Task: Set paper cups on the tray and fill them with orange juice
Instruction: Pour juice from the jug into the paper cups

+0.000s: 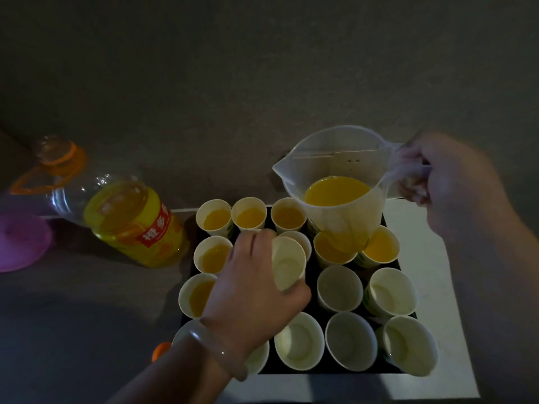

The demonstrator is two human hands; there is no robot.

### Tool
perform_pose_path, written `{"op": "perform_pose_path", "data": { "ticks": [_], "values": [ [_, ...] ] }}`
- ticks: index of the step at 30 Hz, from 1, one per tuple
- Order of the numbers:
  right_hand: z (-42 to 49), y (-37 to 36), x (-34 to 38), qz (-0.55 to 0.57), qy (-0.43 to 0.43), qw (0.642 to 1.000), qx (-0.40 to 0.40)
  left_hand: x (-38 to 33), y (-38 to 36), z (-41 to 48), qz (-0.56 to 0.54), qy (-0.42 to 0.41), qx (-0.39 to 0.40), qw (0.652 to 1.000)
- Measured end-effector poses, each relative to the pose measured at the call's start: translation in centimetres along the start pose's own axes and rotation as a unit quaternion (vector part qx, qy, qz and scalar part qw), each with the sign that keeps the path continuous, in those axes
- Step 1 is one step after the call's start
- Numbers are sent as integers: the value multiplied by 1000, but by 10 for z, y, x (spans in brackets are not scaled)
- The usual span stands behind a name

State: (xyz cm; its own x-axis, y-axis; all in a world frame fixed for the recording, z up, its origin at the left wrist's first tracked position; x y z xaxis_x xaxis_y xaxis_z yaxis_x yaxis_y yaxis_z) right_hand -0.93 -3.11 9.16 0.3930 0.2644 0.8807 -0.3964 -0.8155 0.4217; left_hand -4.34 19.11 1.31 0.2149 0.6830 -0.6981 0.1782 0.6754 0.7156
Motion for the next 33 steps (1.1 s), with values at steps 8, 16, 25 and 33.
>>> {"op": "perform_pose_path", "data": {
  "ticks": [8, 16, 25, 33],
  "values": [
    [-3, -2, 13, 6, 60, 998, 28, 18, 31, 16, -30, -8, -53, 998],
    [-12, -14, 40, -92, 173, 975, 103, 24, 42, 22, -22, 0, -41, 999],
    [-32, -30, 73, -287, 289, 907, 110, 28, 44, 23, -43, 4, -29, 999],
    [-40, -45, 83, -351, 304, 879, 107, 31, 48, 23, -48, 4, -35, 998]
  ]
}}
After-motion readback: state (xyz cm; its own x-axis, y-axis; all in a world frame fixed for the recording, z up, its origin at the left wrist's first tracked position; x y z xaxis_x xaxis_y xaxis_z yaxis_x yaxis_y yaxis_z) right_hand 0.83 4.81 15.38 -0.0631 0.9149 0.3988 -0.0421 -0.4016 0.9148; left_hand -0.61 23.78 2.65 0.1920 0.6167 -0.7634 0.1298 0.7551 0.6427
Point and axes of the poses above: each hand's wrist, its own z-axis towards the middle knuckle, its own y-axis out of the back of the hand, x = y × z, the point moved 3 cm from there along z, towards the middle knuckle, and after that the axes turned 13 degrees about -z, right-handed, at the moved point
